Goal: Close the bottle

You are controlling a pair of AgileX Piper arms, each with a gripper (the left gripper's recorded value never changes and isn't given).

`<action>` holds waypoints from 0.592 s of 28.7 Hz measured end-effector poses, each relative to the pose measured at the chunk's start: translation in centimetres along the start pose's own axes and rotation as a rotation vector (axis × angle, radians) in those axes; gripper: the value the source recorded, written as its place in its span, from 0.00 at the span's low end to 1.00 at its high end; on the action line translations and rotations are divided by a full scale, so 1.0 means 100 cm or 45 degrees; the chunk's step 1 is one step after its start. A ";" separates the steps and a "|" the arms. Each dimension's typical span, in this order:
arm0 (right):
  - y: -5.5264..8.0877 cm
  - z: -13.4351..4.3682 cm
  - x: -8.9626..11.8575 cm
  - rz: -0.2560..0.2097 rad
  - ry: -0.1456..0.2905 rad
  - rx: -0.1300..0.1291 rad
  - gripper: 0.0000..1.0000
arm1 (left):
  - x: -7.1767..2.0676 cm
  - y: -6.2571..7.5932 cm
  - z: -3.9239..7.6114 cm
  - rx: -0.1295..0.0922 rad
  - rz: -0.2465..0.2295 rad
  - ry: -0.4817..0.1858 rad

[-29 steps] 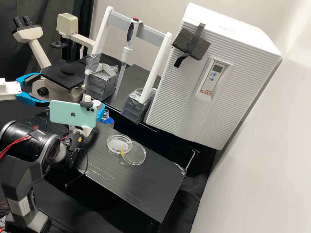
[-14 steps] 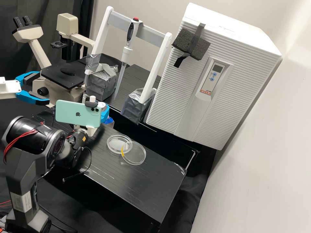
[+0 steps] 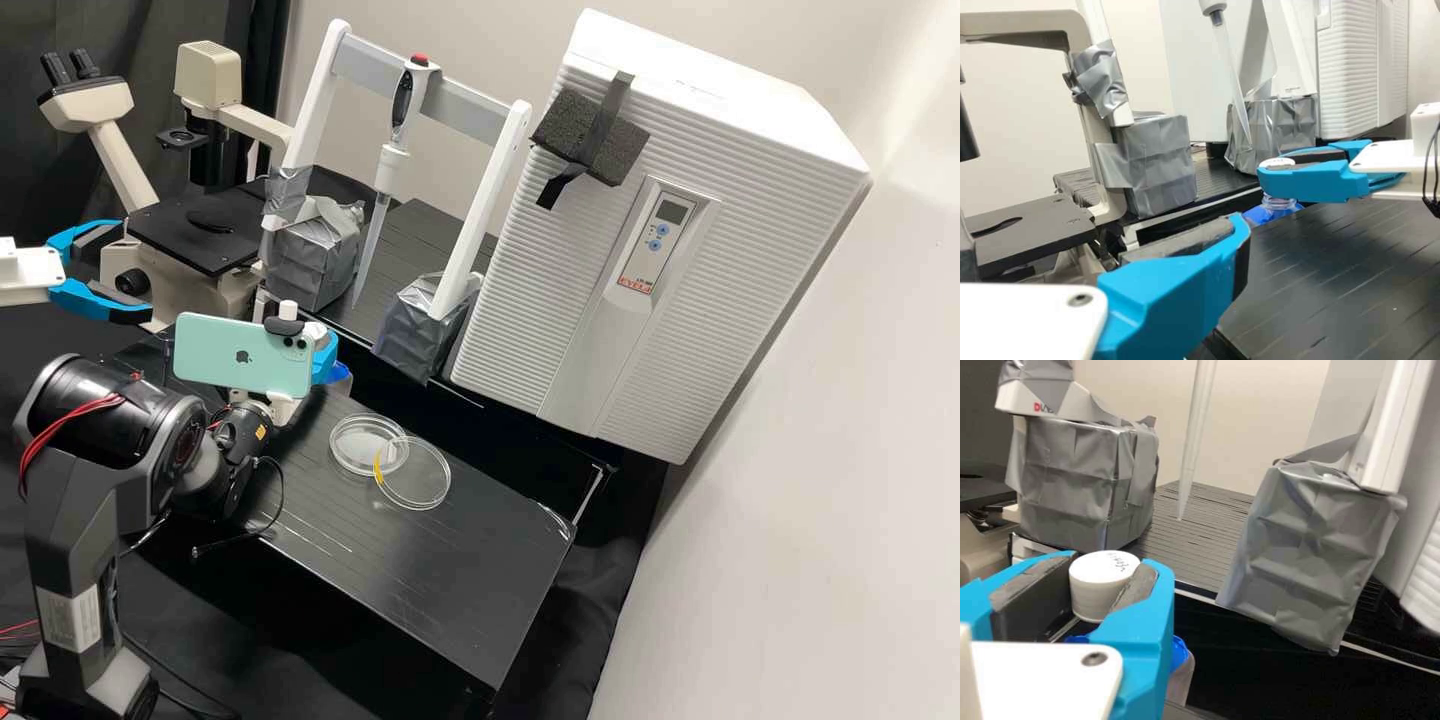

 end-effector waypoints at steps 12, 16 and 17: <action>0.000 0.002 0.002 0.008 -0.009 0.004 0.00 | 0.0000 0.000 0.000 0.000 0.000 0.000; 0.000 0.002 0.002 0.008 -0.009 0.004 0.00 | -0.0003 0.000 0.000 -0.001 -0.002 0.000; 0.000 0.002 0.002 0.008 -0.009 0.004 0.00 | -0.0004 0.000 0.000 -0.001 -0.002 0.000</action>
